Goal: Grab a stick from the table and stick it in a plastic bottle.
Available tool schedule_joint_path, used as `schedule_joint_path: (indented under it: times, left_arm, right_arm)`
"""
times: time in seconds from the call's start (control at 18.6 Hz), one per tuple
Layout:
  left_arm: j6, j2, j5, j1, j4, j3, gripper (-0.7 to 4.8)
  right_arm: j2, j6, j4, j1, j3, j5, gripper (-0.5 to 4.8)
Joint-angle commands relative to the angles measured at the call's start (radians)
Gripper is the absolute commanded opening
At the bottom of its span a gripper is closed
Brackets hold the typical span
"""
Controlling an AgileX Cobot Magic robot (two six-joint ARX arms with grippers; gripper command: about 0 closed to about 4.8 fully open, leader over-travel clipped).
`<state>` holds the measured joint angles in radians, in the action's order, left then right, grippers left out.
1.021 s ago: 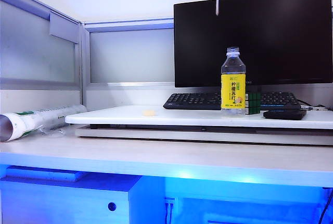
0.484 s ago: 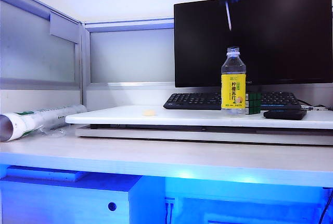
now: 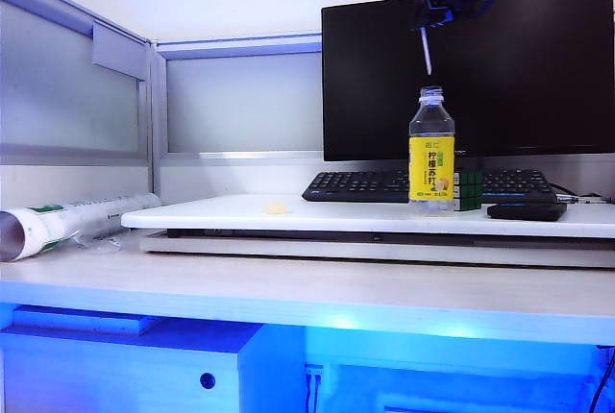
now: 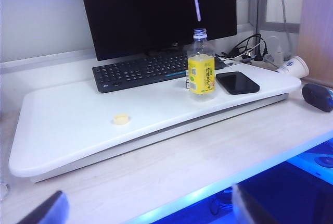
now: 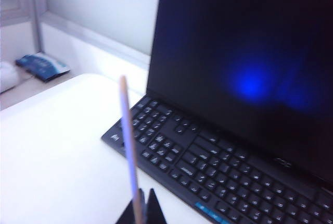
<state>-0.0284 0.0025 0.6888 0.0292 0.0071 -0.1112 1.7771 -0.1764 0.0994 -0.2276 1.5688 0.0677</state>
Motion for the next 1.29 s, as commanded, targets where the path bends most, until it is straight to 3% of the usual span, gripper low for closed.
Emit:
schedule_joint_path:
  times: [0.05, 1.29]
  left_arm:
    - [0.003, 0.001, 0.004, 0.0, 0.006, -0.003, 4.21]
    - [0.002, 0.001, 0.003, 0.001, 0.005, -0.003, 4.21]
  right_arm:
    - [-0.003, 0.022, 0.029, 0.02, 0.005, -0.001, -0.06]
    - [0.065, 0.101, 0.003, 0.026, 0.004, 0.042, -0.06]
